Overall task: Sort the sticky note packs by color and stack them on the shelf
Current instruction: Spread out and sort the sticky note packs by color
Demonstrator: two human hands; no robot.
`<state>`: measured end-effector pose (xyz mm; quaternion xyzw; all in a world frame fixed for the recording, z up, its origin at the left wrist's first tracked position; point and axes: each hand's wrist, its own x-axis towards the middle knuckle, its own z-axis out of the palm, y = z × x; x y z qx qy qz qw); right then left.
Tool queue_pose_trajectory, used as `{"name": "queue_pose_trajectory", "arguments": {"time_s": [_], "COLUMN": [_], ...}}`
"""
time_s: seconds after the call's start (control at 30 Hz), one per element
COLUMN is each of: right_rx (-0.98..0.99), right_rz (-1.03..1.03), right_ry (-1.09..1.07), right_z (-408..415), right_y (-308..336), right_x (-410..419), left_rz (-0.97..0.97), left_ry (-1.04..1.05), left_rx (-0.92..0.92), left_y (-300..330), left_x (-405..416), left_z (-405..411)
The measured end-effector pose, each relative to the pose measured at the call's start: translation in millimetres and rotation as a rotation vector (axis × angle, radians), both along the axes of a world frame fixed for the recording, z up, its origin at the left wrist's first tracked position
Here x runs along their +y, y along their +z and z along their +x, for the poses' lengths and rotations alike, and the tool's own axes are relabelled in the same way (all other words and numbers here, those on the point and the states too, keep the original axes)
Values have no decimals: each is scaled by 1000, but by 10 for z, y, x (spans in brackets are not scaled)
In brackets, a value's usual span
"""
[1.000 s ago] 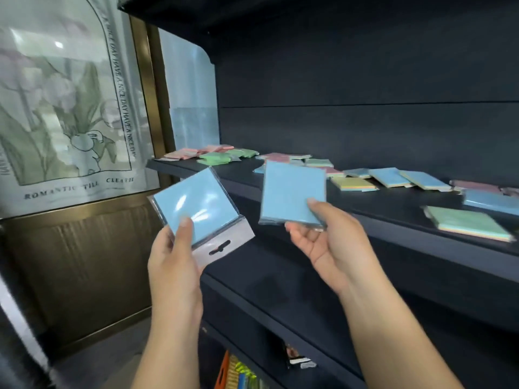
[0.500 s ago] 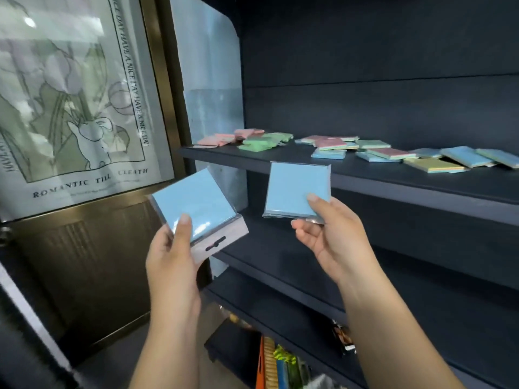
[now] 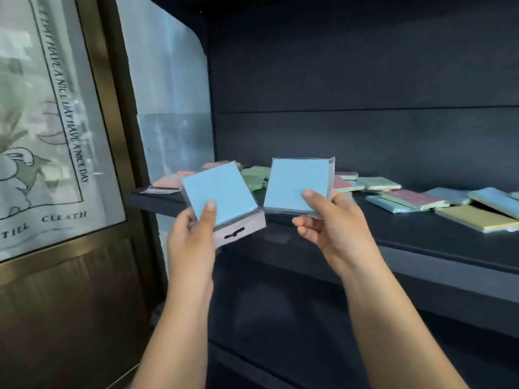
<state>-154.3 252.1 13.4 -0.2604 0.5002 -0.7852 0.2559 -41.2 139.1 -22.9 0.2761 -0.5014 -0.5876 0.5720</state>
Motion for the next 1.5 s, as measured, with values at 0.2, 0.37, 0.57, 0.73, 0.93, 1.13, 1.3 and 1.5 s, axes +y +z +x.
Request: {"name": "queue_pose_trajectory", "arguments": {"time_s": [0.2,0.37,0.57,0.73,0.93,1.13,1.3,1.5], "right_rx": [77,-86,-204,-317,-313,-165,62,147], "right_rz": [100,108,246,249,214,403,634,783], "right_ry": [-138,-230,-231,-158,-333,-492,-639,-681], "right_z": [-605,-1220,-1660,-1832,-2054,-2269,-2445,-2607], "right_y": [288,458,443,279,100,86,40,18], "right_x": [-582,-1229,-1940,-2284,-2436,-2231,-1944,-1652], "left_rz": [-68,-173,-285,-260,-215,-246,-219,-139], "left_ry": [-57,-35,-125,-123,-123,-144,-201,-306], "left_rx": [-53,-67,-196,-145,-138,-158,-118,-87], "left_y": [251,402,450,490,459,480,461,450], "left_x": [-708,-1267,-1689,-1887,-1941,-1955,-1948,-1923], "left_z": [-545,-959,-1226,-1191,-1220,-1249,-1257,-1269]}}
